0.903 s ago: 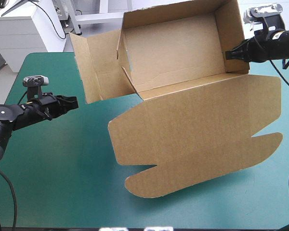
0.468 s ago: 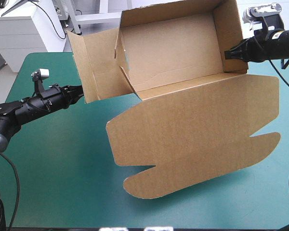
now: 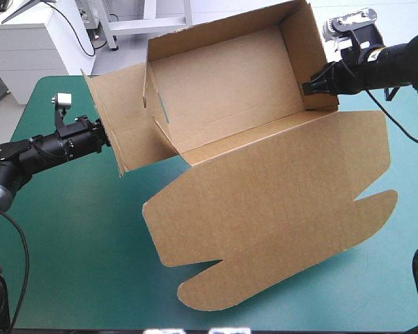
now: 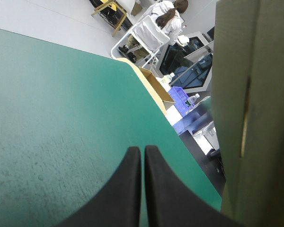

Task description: Fold the box

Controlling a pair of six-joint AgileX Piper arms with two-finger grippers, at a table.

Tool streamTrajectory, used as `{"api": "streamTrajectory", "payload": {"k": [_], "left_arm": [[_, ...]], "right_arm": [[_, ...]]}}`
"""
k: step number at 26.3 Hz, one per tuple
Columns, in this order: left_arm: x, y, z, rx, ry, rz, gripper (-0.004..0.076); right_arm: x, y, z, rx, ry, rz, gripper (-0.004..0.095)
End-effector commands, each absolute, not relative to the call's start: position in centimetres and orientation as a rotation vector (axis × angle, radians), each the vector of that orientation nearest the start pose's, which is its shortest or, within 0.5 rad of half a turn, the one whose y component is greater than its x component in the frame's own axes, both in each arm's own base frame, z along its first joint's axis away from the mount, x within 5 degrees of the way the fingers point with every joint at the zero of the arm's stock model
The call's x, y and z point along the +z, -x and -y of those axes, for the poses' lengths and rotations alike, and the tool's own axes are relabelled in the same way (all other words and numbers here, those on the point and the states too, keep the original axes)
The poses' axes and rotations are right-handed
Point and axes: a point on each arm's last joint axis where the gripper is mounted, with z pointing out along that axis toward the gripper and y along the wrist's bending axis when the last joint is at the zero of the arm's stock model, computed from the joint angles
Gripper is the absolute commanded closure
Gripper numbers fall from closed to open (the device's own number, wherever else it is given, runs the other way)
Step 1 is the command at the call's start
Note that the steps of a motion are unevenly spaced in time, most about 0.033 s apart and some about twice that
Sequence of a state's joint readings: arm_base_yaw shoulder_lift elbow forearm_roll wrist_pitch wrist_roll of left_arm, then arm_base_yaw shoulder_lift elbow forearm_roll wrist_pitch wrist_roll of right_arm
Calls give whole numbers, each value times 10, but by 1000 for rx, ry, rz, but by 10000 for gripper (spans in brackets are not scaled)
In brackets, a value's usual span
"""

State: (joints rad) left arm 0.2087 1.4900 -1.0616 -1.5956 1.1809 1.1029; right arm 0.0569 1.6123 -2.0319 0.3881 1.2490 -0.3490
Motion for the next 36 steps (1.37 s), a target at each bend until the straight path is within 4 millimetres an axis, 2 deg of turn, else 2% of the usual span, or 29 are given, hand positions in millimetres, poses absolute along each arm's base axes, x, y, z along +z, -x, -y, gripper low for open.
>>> {"api": "streamTrajectory", "payload": {"k": [1,12,16,19,22,24,25,27,31,36], "left_arm": [[364,-292,28,-1438,-242,-1718,712],[364,-289,50,-1492,-309,-1739,712],[366,-289,51,-1495,-312,-1727,706],[367,-289,51,-1501,-305,-1718,625],[368,-290,50,-1507,-298,-1708,443],[369,-290,50,-1513,-290,-1698,302],[370,-290,50,-1517,-285,-1691,203],[370,-290,50,-1519,-284,-1689,139],[370,-290,50,-1519,-284,-1689,136],[370,-290,50,-1514,-288,-1689,136]], "right_arm": [[506,-305,-53,333,469,-2147,927],[477,-338,-79,282,481,-2224,926],[474,-342,-89,285,483,-2207,926],[475,-344,-94,281,482,-2182,927],[475,-345,-98,289,466,-2169,926],[476,-345,-98,289,454,-2159,925],[477,-346,-100,292,452,-2146,925],[478,-346,-103,293,441,-2137,925],[478,-344,-110,236,457,-2133,925],[479,-343,-118,247,461,-2111,925]]}}
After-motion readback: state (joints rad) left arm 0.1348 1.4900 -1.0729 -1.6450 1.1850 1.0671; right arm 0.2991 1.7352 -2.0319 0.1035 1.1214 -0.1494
